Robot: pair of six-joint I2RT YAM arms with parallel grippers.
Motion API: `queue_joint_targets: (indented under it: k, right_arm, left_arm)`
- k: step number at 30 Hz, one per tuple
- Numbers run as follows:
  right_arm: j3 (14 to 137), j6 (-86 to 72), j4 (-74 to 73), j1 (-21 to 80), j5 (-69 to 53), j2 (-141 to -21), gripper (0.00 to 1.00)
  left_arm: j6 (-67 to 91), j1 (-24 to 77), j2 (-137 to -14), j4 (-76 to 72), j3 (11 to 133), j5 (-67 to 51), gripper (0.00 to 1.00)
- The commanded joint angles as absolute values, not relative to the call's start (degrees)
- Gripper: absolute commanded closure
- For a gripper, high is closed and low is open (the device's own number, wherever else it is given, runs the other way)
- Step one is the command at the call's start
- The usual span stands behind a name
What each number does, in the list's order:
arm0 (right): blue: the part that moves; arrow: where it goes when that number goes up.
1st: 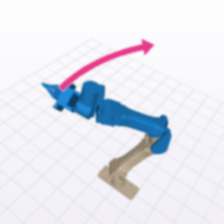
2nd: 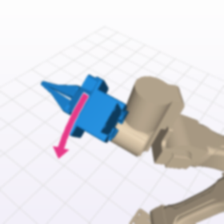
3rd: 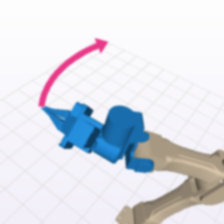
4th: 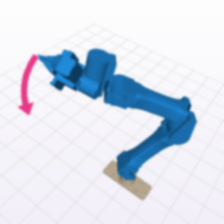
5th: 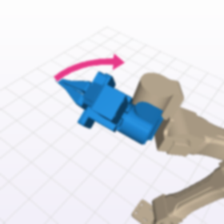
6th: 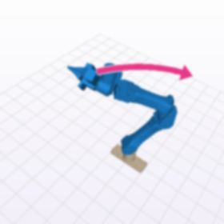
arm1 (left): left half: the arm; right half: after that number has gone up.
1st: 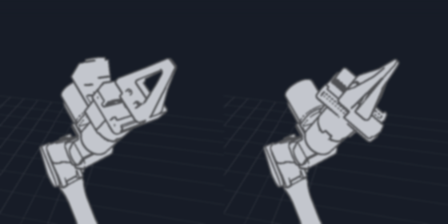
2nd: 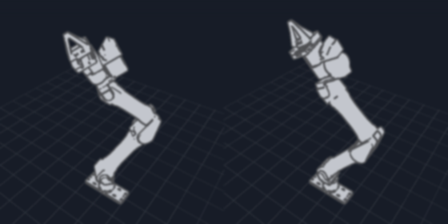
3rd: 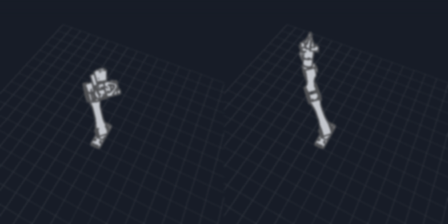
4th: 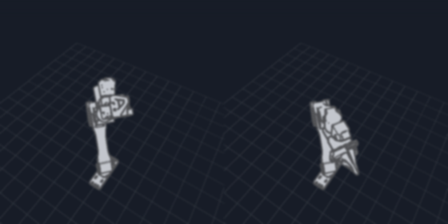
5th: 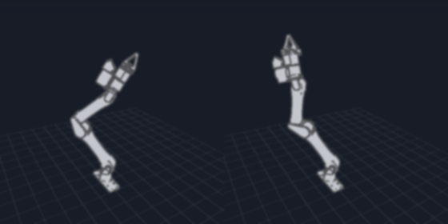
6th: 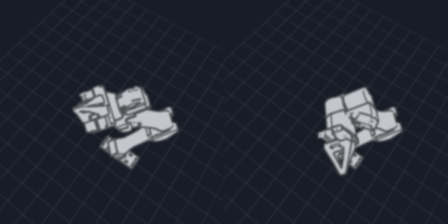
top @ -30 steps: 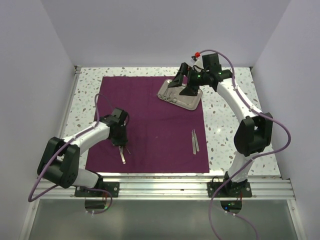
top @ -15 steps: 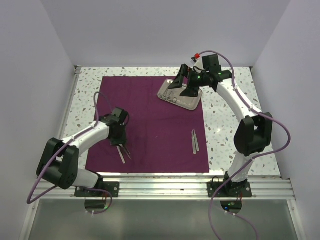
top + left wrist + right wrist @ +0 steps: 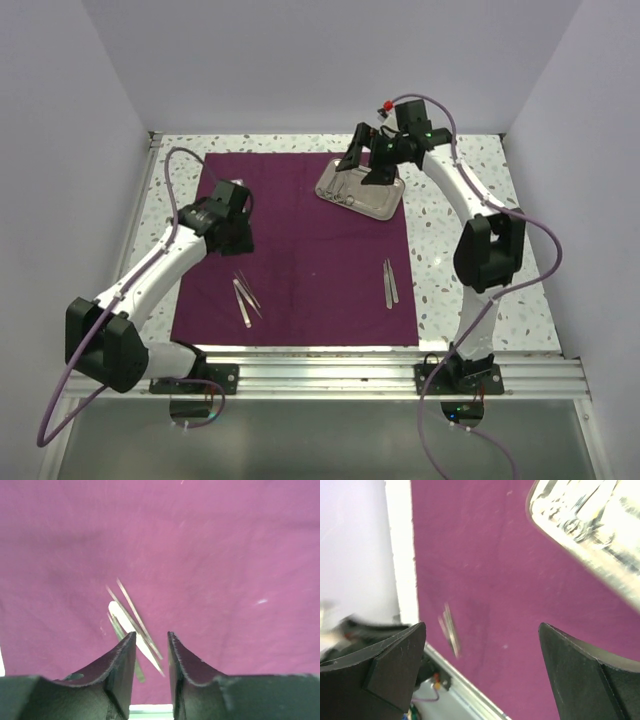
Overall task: Open and lay out the surgical kit
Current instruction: Pick up the medical item from the container.
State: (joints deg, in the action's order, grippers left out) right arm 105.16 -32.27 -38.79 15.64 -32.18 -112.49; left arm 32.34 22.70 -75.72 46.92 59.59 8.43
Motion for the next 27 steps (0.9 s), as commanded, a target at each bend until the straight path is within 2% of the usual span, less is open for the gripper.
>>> queue_joint_targets:
  k: [1, 4, 10, 14, 21, 25, 27]
  right_arm:
    - [114.48, -30.06, -42.88, 15.38, -26.03, -117.85, 0.02]
    - [125.63, -29.18, -48.93, 15.82, -19.97, -125.84, 0.02]
    - [144.03, -29.27, -53.70, 17.05, -10.56, -139.28, 0.03]
    - [143.79, -27.96, -52.56, 19.07, -1.60, -141.33, 0.07]
    - [145.11, -25.31, -53.09, 24.95, 5.18, -146.07, 0.23]
    - [144.84, -27.41, -52.74, 25.40, 6.76, -148.53, 0.40]
    - [145.19, -27.95, -52.73, 25.40, 8.08, -149.93, 0.44]
  left_arm:
    - [31.82, 22.94, -73.30, 50.97, 67.14, 10.02, 0.63]
    - [31.20, 22.94, -72.43, 51.33, 69.96, 10.37, 0.59]
    - [29.71, 22.85, -71.63, 52.03, 70.31, 11.16, 0.58]
    - [29.53, 22.85, -70.67, 52.47, 69.09, 10.90, 0.58]
    - [27.78, 22.94, -69.61, 53.08, 67.41, 10.72, 0.58]
    - [26.46, 22.76, -69.26, 53.61, 67.41, 10.55, 0.59]
    - [25.67, 22.76, -69.00, 53.79, 67.24, 10.46, 0.59]
